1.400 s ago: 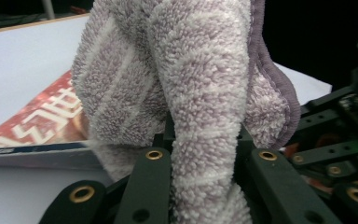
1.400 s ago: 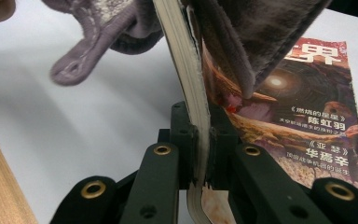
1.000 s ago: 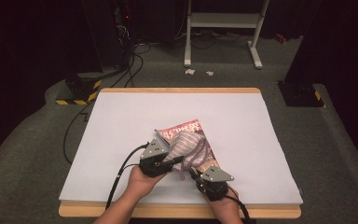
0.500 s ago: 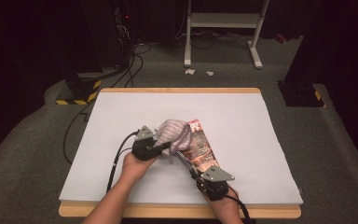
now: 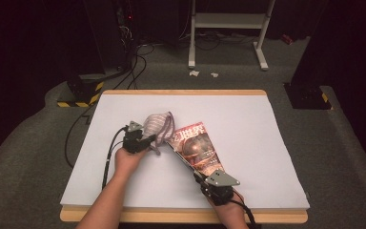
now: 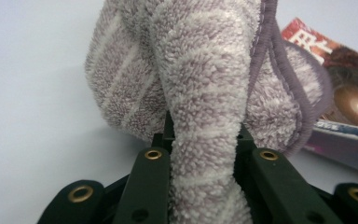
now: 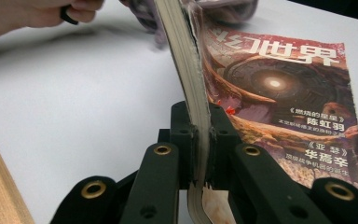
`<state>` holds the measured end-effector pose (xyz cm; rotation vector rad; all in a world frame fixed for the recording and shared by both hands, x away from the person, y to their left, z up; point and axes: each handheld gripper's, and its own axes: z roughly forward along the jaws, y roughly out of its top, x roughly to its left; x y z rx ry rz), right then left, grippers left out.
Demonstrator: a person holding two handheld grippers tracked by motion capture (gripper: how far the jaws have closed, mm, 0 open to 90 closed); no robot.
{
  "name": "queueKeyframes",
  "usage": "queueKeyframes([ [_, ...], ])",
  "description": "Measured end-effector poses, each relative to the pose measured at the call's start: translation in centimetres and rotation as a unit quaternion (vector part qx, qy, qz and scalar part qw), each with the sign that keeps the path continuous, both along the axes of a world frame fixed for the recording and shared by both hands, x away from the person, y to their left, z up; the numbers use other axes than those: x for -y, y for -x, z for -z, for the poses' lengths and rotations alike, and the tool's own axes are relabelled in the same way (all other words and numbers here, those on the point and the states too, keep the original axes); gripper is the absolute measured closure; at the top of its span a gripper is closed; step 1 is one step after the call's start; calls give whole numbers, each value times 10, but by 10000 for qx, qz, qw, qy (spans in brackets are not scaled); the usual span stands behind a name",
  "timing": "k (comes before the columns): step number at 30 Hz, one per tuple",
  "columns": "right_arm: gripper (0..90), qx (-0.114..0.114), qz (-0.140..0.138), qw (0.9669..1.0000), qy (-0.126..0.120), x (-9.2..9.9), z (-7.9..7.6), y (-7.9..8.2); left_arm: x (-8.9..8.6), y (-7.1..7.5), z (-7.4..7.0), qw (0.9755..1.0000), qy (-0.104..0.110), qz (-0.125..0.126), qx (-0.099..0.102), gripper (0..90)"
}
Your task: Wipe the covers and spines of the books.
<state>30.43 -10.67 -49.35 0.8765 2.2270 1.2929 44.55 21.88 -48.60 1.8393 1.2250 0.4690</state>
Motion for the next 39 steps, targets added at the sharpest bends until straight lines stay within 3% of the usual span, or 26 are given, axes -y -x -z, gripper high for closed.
queueKeyframes([
  [5, 843, 16, 9, 10000, -3, 1, 0, 0, -40, 18, -15, 9993, 110, -308, 153, 754],
  [6, 843, 16, 9, 10000, -3, 1, 0, 0, -40, 18, -15, 9993, 110, -308, 153, 753],
  [8, 843, 26, 19, 10000, 3, 0, -1, 1, -61, 32, -16, 9989, 125, -437, 90, 751],
  [11, 844, 25, 24, 10000, 10, 0, -1, 1, -69, 40, -11, 9986, 20, -531, -19, 746],
  [13, 843, 28, 50, 10000, -10, 0, -2, 1, -82, 47, 2, 9969, -120, -757, -188, 739],
  [16, 844, 21, 57, 10000, -27, 1, -2, 1, -88, 48, 11, 9963, -113, -774, -349, 727],
  [19, 844, -11, 60, 10000, -50, 1, -2, 0, -93, 50, 17, 9961, -30, -809, -344, 665],
  [24, 844, -9, 64, 10000, -66, 1, -1, 0, -96, 60, 10, 9963, -53, -840, -148, 390],
  [26, 844, -15, 62, 9999, -83, 2, -1, 0, -94, 72, -6, 9964, -47, -819, 224, 349],
  [31, 845, 3, 80, 9999, -78, 1, -2, 0, -80, 87, -29, 9962, 124, -500, 709, 339],
  [33, 844, 17, 77, 9999, -75, 1, -2, 0, -74, 89, -31, 9963, 189, -371, 758, 333],
  [34, 845, 32, 89, 9999, -72, 2, -3, 0, -62, 91, -32, 9962, 289, -32, 825, 332],
  [35, 845, 32, 89, 9999, -72, 2, -3, 0, -62, 91, -32, 9962, 289, -32, 825, 331],
  [36, 845, 65, 96, 9999, -71, 1, -3, 1, -49, 92, -30, 9963, 299, 191, 778, 323],
  [39, 846, 78, 115, 9999, -89, 2, -3, 1, -32, 89, -20, 9963, 361, 434, 644, 323],
])
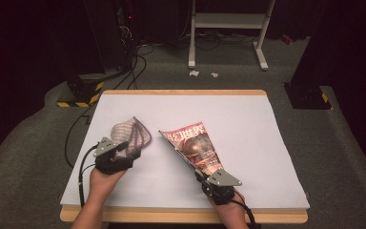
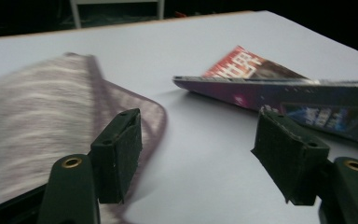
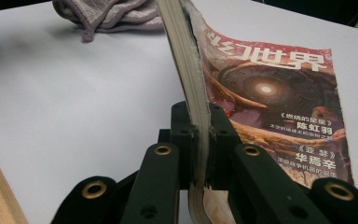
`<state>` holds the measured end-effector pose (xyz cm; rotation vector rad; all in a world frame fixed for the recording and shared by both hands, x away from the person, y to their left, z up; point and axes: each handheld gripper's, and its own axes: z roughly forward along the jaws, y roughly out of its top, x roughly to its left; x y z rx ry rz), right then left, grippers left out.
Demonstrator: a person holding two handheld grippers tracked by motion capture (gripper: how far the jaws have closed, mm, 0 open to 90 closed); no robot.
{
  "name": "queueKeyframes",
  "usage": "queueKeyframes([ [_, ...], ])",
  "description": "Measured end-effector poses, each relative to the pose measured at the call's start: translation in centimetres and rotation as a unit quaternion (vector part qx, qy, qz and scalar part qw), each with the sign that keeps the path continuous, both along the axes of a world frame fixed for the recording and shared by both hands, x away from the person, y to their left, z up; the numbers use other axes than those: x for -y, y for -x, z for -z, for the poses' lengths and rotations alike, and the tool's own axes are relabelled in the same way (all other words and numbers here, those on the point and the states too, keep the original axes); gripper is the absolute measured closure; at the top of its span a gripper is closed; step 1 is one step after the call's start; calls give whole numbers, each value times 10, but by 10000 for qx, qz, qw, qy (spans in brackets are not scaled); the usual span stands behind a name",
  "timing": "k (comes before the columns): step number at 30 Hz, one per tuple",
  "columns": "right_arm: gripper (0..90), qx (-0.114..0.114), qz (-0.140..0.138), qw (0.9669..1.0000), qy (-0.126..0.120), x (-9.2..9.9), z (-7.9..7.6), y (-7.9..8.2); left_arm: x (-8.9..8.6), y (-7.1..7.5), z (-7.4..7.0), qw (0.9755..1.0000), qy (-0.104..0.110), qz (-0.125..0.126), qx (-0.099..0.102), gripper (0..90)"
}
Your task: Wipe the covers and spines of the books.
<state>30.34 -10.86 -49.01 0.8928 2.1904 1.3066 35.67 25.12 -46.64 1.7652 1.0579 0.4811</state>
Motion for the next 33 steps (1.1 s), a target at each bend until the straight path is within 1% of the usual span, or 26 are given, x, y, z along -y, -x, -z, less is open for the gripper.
queueKeyframes([
  [1, 846, 16, 12, 10000, -5, 0, 0, 0, 0, 0, 0, 10000, 0, 0, 0, 319],
  [2, 846, 38, 21, 10000, -16, 0, -1, 0, 9, -2, 7, 9998, -152, 62, -86, 311],
  [3, 846, 52, 32, 10000, -20, 1, -2, 0, 13, -2, 9, 9997, -216, 91, -113, 310],
  [4, 846, 52, 32, 10000, -20, 1, -2, 0, 13, -2, 9, 9997, -216, 91, -113, 305],
  [5, 847, 85, 61, 9999, -41, 1, -4, 0, 22, 0, 13, 9993, -321, 170, -103, 301],
  [6, 847, 103, 68, 9999, -60, 1, -5, 0, 22, 0, 13, 9993, -321, 170, -103, 299],
  [7, 847, 103, 68, 9999, -60, 1, -5, 0, 25, 1, 15, 9991, -372, 195, -81, 299],
  [9, 848, 119, 119, 9997, -157, 3, -10, -1, 31, 1, 18, 9989, -375, 281, -92, 291],
  [10, 848, 119, 119, 9997, -157, 3, -10, -1, 31, 1, 18, 9989, -375, 281, -92, 290],
  [11, 848, 168, 174, 9994, -228, 6, -16, -3, 33, 1, 20, 9986, -419, 305, -130, 290],
  [12, 848, 191, 204, 9993, -263, 7, -20, -4, 33, 0, 21, 9986, -419, 293, -139, 290],
  [14, 849, 239, 259, 9990, -281, 10, -28, -6, 33, 0, 22, 9984, -468, 283, -144, 290],
  [16, 849, 298, 313, 9987, -276, 11, -38, -10, 32, 0, 22, 9984, -477, 280, -147, 290],
  [19, 850, 391, 391, 9978, -367, 12, -52, -16, 29, 0, 21, 9987, -444, 226, -101, 291],
  [20, 850, 391, 391, 9978, -367, 12, -52, -16, 28, 0, 20, 9989, -418, 208, -95, 291],
  [22, 851, 472, 457, 9969, -427, 13, -60, -19, 27, 0, 20, 9990, -390, 187, -87, 291],
  [23, 851, 546, 538, 9958, -495, 14, -68, -24, 26, 0, 20, 9990, -393, 198, -70, 291],
  [27, 851, 638, 663, 9941, -579, 18, -78, -32, 24, 0, 20, 9992, -349, 162, -62, 291],
  [28, 851, 638, 663, 9941, -579, 18, -78, -32, 23, 0, 19, 9992, -355, 156, -57, 291],
  [29, 851, 679, 744, 9929, -641, 19, -84, -35, 22, 0, 19, 9993, -346, 146, -55, 291],
  [31, 852, 749, 811, 9917, -663, 20, -90, -39, 22, 0, 19, 9993, -327, 147, -44, 291],
  [32, 852, 749, 811, 9917, -663, 20, -90, -39, 22, 0, 19, 9993, -327, 147, -44, 291],
  [33, 852, 805, 860, 9907, -682, 21, -95, -42, 21, 0, 18, 9994, -321, 136, -23, 291],
])
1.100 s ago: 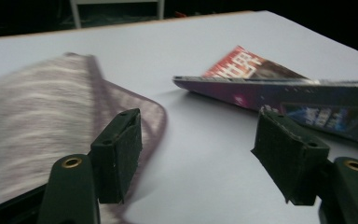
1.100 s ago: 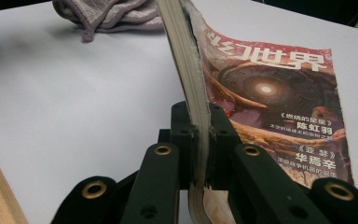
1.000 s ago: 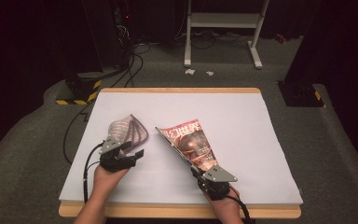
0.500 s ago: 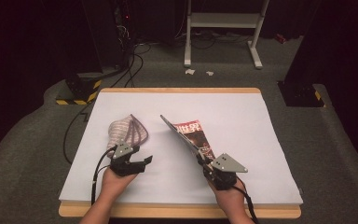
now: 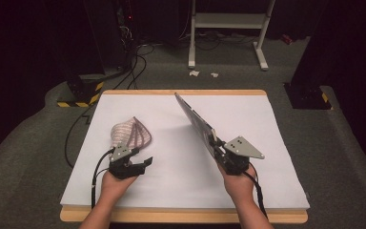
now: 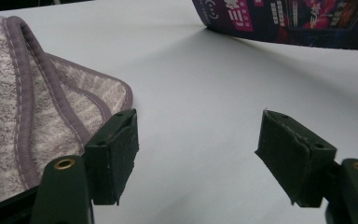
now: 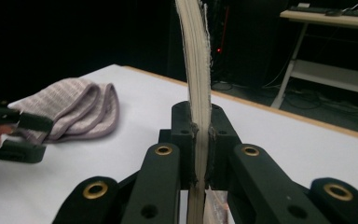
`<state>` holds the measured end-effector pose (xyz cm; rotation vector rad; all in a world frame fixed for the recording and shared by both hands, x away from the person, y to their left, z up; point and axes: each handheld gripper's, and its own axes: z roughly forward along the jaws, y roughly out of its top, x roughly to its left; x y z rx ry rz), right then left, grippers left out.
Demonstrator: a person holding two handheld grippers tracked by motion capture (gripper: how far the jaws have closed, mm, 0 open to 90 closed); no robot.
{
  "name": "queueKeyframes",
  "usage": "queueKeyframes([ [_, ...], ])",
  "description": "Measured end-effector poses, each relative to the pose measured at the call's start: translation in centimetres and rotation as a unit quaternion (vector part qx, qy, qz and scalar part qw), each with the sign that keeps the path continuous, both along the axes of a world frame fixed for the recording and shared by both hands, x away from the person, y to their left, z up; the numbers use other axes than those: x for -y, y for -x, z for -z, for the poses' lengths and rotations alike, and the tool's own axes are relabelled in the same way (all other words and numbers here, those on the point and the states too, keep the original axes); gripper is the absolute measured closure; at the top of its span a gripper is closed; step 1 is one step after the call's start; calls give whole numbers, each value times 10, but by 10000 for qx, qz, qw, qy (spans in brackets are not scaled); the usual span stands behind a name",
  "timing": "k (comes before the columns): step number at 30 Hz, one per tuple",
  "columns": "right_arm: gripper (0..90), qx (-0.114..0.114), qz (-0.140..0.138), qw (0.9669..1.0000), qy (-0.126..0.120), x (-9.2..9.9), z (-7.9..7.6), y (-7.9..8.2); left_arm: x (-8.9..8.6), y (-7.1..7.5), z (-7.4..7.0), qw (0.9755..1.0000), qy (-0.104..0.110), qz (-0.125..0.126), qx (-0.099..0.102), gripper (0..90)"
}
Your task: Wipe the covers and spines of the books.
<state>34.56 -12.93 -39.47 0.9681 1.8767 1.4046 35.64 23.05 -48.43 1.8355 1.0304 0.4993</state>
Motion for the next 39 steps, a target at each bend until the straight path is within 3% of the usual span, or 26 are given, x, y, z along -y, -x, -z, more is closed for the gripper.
queueKeyframes([
  [7, 852, 165, 78, 9997, -138, -2, -18, -8, -2, 0, 0, 10000, 14, -11, 13, 291],
  [12, 852, 300, -62, 9993, -216, -21, -27, -6, -2, 0, 0, 10000, 29, -7, 14, 291],
  [19, 851, 254, -290, 9990, -235, -49, -23, -5, -4, -1, 0, 10000, 35, 10, 21, 291],
  [21, 851, 169, -414, 9987, -244, -62, -17, -2, -5, 1, -2, 9999, 69, 22, 79, 291],
  [24, 850, 167, -445, 9986, -227, -67, -10, 1, -4, 2, -2, 9999, 95, 48, 110, 291],
  [32, 848, 230, -56, 9995, -212, -46, 0, 0, 0, 2, -1, 9998, 97, 119, 106, 291],
  [34, 848, 187, 70, 9995, -243, -37, 4, -2, 2, 3, -1, 9998, 81, 167, 110, 291],
  [39, 848, 37, 495, 9988, -43, -14, 20, -7, 6, 3, 1, 9997, 36, 244, 93, 291],
])
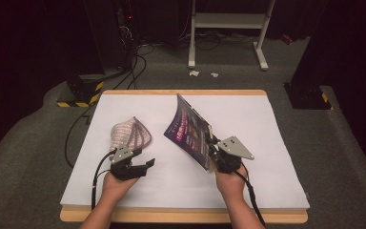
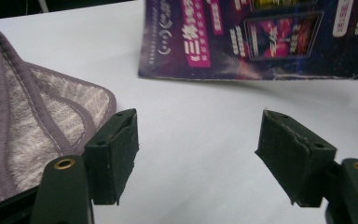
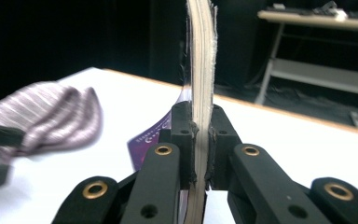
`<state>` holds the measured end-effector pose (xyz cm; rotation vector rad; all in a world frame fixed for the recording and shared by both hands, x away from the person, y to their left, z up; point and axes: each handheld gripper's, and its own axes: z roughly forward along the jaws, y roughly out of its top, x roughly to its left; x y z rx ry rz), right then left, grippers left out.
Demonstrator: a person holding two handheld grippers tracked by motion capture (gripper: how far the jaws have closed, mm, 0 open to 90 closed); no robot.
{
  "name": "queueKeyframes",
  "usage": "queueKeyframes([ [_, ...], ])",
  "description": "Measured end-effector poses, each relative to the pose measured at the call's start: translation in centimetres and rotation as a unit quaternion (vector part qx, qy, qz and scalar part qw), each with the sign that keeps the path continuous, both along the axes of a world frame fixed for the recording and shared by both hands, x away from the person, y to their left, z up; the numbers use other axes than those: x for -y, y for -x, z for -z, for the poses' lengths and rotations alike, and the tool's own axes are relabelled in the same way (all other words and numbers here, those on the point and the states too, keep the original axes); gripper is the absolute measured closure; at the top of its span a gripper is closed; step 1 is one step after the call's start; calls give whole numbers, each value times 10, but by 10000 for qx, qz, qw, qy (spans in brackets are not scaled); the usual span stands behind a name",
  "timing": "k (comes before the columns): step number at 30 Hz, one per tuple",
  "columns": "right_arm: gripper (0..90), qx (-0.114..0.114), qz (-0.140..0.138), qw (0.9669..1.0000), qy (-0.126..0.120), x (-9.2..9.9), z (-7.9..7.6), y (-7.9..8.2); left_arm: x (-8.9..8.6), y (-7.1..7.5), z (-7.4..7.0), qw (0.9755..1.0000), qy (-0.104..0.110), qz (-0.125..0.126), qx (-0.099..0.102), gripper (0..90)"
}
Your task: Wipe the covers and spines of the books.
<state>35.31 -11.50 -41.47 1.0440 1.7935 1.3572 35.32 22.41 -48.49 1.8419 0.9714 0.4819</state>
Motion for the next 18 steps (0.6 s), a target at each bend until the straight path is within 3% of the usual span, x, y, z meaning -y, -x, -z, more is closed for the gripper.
queueKeyframes([
  [10, 844, -370, 530, 9979, 27, 39, 33, -5, 5, 1, 1, 10000, 2, 64, -9, 291],
  [18, 792, -709, 939, 9930, 70, 69, 58, -3, 11, 1, 5, 9998, -64, 171, -57, 291],
])
